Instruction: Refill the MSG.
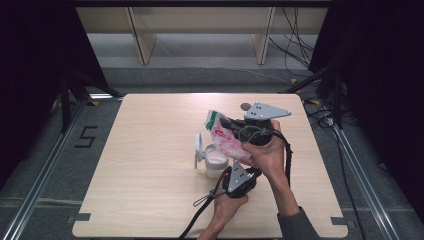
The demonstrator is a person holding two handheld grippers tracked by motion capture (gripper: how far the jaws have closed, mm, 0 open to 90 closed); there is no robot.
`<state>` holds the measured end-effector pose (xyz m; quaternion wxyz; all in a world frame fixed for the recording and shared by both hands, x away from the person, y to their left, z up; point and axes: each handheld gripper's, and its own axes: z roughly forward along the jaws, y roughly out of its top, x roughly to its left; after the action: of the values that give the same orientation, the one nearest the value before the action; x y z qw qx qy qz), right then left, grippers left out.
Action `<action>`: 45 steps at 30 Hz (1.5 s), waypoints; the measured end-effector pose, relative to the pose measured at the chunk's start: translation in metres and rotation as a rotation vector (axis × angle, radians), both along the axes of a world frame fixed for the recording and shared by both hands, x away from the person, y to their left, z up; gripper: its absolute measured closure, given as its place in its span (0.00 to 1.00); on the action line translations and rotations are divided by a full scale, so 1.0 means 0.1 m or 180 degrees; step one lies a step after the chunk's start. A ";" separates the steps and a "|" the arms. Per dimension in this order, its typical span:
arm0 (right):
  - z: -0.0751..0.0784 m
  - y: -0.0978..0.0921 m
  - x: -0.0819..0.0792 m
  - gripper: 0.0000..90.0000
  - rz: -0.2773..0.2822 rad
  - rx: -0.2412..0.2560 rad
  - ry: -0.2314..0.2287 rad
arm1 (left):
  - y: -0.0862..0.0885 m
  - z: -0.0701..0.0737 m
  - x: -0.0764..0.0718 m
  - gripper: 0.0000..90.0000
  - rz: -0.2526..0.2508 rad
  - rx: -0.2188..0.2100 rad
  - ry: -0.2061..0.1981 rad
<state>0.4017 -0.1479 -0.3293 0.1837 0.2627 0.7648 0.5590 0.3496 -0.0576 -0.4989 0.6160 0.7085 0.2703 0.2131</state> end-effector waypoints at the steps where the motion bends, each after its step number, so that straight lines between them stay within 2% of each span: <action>1: 0.01 -0.02 0.01 1.00 0.0020 -0.0018 -0.0026 | 0.01 0.00 0.00 0.92 -0.0005 0.0001 0.0001; 2: 0.01 -0.03 0.00 1.00 0.0023 0.0031 0.0017 | 0.01 -0.01 0.01 0.92 -0.0026 0.0008 -0.0009; 3: 0.01 -0.04 0.00 1.00 0.0042 0.0058 -0.0013 | 0.02 -0.01 0.00 0.92 -0.0016 0.0018 -0.0013; 5: 0.02 -0.07 -0.02 1.00 0.0021 0.0073 0.0022 | 0.04 -0.01 -0.01 0.92 0.0031 0.0026 -0.0026; 6: 0.03 -0.09 -0.01 1.00 0.0049 0.0088 -0.0048 | 0.05 -0.01 -0.01 0.92 0.0022 0.0049 -0.0027; 8: 0.04 -0.12 -0.02 1.00 0.0039 0.0105 -0.0010 | 0.07 -0.02 0.00 0.92 0.0044 0.0078 -0.0030; 10: 0.04 -0.13 -0.03 1.00 0.0042 0.0110 -0.0047 | 0.09 -0.03 0.00 0.92 0.0027 0.0096 -0.0030; 12: 0.04 -0.15 -0.04 1.00 0.0048 0.0141 -0.0005 | 0.10 -0.04 0.00 0.92 0.0032 0.0092 -0.0016; 14: 0.03 -0.16 -0.04 1.00 0.0059 0.0119 -0.0061 | 0.12 -0.05 -0.01 0.92 0.0051 0.0117 -0.0016; 15: 0.03 -0.16 -0.05 1.00 0.0048 0.0132 -0.0029 | 0.12 -0.05 -0.01 0.92 0.0056 0.0124 -0.0016; 16: 0.03 -0.18 -0.03 1.00 0.0038 0.0101 -0.0153 | 0.12 -0.06 -0.01 0.92 0.0055 0.0125 -0.0017; 19: 0.04 -0.21 -0.06 1.00 0.0011 0.0124 0.0003 | 0.12 -0.06 -0.01 0.92 0.0031 0.0140 -0.0026; 21: 0.04 -0.23 -0.06 1.00 0.0032 0.0122 -0.0057 | 0.13 -0.06 -0.02 0.92 0.0029 0.0164 -0.0036; 22: 0.04 -0.24 -0.07 1.00 0.0018 0.0142 -0.0021 | 0.13 -0.07 -0.02 0.92 0.0030 0.0165 -0.0040; 23: 0.04 -0.26 -0.07 1.00 0.0015 0.0121 -0.0084 | 0.14 -0.07 -0.03 0.92 0.0052 0.0165 -0.0040; 25: 0.05 -0.27 -0.10 1.00 -0.0005 0.0158 -0.0016 | 0.15 -0.07 -0.03 0.92 0.0055 0.0168 -0.0040; 26: 0.05 -0.29 -0.09 1.00 -0.0001 0.0120 -0.0069 | 0.15 -0.07 -0.03 0.92 0.0073 0.0179 -0.0038; 29: 0.05 -0.30 -0.10 1.00 0.0024 0.0167 -0.0024 | 0.18 -0.07 -0.04 0.92 0.0091 0.0233 -0.0023; 31: 0.05 -0.33 -0.11 1.00 0.0016 0.0156 -0.0033 | 0.19 -0.08 -0.04 0.92 0.0064 0.0206 -0.0026; 32: 0.05 -0.34 -0.11 1.00 0.0043 0.0152 -0.0090 | 0.21 -0.08 -0.05 0.92 0.0094 0.0236 -0.0005; 36: 0.06 -0.39 -0.15 1.00 0.0038 0.0156 -0.0104 | 0.24 -0.09 -0.06 0.92 0.0103 0.0252 -0.0007; 37: 0.06 -0.40 -0.16 1.00 0.0027 0.0178 -0.0051 | 0.24 -0.09 -0.06 0.92 0.0104 0.0257 -0.0006; 38: 0.06 -0.43 -0.15 1.00 0.0006 0.0148 -0.0147 | 0.25 -0.10 -0.07 0.92 0.0125 0.0253 -0.0005; 39: 0.06 -0.44 -0.16 1.00 0.0005 0.0182 -0.0104 | 0.26 -0.10 -0.07 0.92 0.0113 0.0256 -0.0005; 41: 0.06 -0.46 -0.16 1.00 -0.0023 0.0155 -0.0114 | 0.27 -0.10 -0.07 0.92 0.0120 0.0282 -0.0001; 42: 0.06 -0.47 -0.14 1.00 -0.0014 0.0126 -0.0190 | 0.27 -0.11 -0.07 0.92 0.0122 0.0281 -0.0005; 43: 0.05 -0.47 -0.15 1.00 -0.0011 0.0149 -0.0116 | 0.28 -0.12 -0.07 0.92 0.0129 0.0293 -0.0005; 44: 0.05 -0.47 -0.15 1.00 -0.0017 0.0106 -0.0131 | 0.28 -0.12 -0.07 0.92 0.0142 0.0299 0.0002; 45: 0.04 -0.46 -0.14 1.00 0.0013 0.0140 -0.0121 | 0.29 -0.13 -0.08 0.92 0.0146 0.0300 0.0001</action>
<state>0.3873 -0.1939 -0.3255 0.1912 0.2544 0.7492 0.5809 0.3418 -0.0290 -0.5115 0.5768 0.7305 0.2762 0.2395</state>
